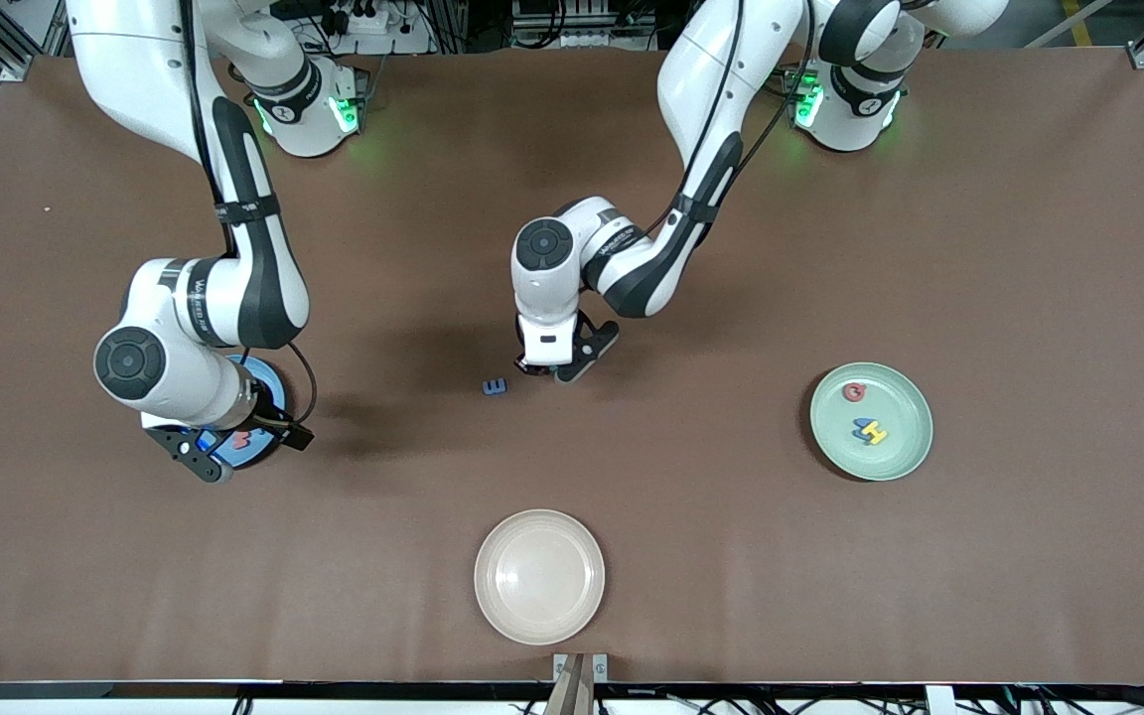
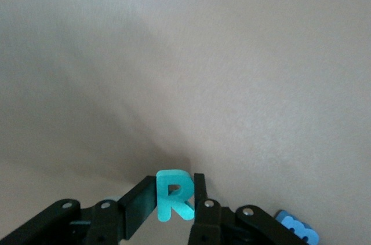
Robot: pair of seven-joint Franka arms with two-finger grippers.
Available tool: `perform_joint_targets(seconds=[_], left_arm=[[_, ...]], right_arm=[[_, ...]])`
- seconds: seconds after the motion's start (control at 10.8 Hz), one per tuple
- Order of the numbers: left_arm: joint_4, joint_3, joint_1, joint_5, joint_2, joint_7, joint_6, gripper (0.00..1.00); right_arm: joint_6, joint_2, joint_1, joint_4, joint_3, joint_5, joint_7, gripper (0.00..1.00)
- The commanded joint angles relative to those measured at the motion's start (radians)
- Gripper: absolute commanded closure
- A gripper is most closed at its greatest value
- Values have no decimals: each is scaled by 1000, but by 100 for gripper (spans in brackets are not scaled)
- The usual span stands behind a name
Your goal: Sort upper and lower case letters into plates
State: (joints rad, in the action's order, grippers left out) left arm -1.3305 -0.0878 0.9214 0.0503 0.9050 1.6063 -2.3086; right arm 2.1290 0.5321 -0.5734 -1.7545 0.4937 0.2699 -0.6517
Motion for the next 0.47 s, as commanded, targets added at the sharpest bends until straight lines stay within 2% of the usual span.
perform_joint_targets(seconds=[0.0, 0.28, 0.37], left_arm=[[-13, 8, -68, -32, -92, -145, 78, 100], [-33, 25, -215, -30, -199, -449, 219, 100], [-53, 28, -267, -27, -240, -577, 256, 100]], right_arm=[[-24, 14, 76, 56, -68, 38, -77, 0], [-15, 20, 78, 56, -136, 46, -309, 0], [-11, 26, 89, 56, -180, 46, -391, 0]])
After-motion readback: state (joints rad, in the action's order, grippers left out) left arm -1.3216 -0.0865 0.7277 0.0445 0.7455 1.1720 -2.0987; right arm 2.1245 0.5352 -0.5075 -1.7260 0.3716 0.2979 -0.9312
